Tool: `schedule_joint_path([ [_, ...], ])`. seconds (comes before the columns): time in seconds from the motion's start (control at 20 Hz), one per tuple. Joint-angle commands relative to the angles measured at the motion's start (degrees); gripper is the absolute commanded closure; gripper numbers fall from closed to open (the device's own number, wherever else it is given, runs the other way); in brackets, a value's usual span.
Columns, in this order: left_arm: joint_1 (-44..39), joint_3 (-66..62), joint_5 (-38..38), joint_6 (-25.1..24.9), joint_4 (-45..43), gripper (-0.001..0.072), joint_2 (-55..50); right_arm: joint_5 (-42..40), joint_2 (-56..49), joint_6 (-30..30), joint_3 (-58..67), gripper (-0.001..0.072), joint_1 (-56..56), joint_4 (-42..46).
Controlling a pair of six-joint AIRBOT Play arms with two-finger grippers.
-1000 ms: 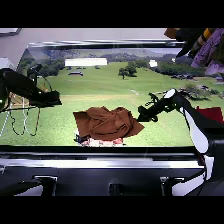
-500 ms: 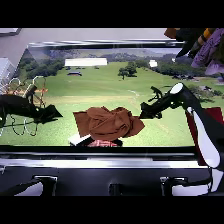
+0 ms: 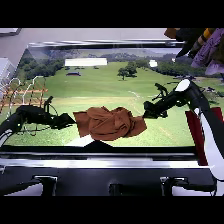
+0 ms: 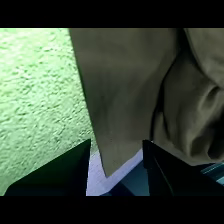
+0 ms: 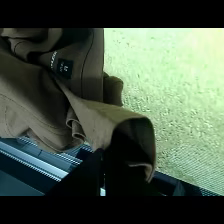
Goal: Fold the clothes and pants, and hang the long-sleeved shirts on hangers.
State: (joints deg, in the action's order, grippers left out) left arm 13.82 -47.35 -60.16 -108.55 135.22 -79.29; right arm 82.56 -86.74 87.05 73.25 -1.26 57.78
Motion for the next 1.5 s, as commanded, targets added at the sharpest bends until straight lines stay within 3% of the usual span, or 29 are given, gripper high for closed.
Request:
schedule_joint_path([
  [0.0,-3.5,0.4,2.8,-1.1,1.6,0.0319,-2.8,0.7,0.3,0.7,0.1,0.0681,0.0,0.2],
  [0.55,0.8,-0.2,0.3,-0.5,1.1,0.0319,-4.2,0.8,1.1,0.6,0.1,0.0681,0.0,1.7],
  [0.9,-6.3,-0.2,4.5,0.6,1.4,0.0322,-8.2,0.0,1.2,0.6,0.1,0.0681,0.0,1.5],
  [0.95,-6.8,-0.2,4.9,0.8,1.4,0.035,-8.4,-0.1,1.3,0.6,0.1,0.0681,0.0,1.4],
  [1.05,-7.1,-0.6,5.0,0.8,1.7,0.07,-8.2,-0.9,2.0,0.5,0.1,0.0682,0.0,1.5],
  [1.25,-6.6,-7.5,1.5,0.8,1.6,0.0694,-5.9,-9.3,7.1,-0.7,0.5,0.0683,0.0,2.8],
  [1.45,-2.8,-22.8,-2.6,3.5,-0.2,0.0695,1.2,-17.0,16.2,-0.7,4.8,0.0683,0.0,9.9],
])
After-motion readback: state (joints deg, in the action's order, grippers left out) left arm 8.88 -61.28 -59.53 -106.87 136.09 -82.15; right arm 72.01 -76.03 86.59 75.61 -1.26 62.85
